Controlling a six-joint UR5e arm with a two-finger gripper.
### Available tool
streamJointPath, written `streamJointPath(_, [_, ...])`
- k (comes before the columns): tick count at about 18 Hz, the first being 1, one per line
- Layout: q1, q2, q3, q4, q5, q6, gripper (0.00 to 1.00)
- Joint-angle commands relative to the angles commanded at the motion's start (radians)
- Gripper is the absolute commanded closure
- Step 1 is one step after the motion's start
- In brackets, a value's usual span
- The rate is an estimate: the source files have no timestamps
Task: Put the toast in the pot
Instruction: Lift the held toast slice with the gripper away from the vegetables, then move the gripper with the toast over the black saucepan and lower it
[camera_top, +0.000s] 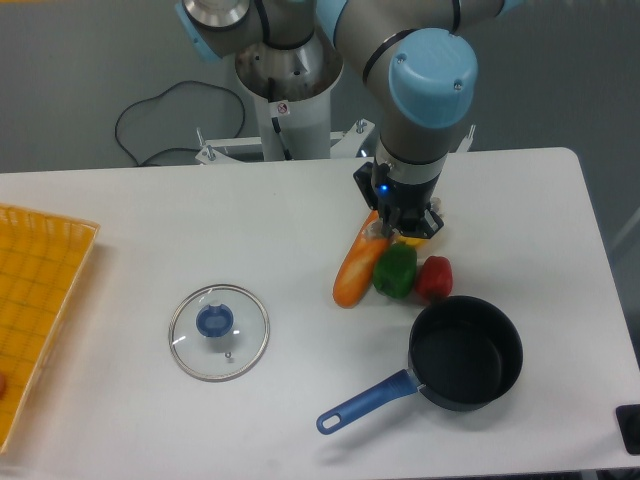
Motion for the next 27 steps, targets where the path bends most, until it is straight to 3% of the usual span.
streamJointPath(7, [0.002,-0.048,0.080,0.018,-0.002,0.000,1.00])
streamJointPath(12, [0.002,-0.075,0.092,0.120,0.000,0.000,1.00])
streamJointPath(18, [0.014,-0.087,0.101,0.153,0.002,0.009,1.00])
streamJointPath(27, [0.015,-0.106,0.110,0.308,0.005,0.000,1.00])
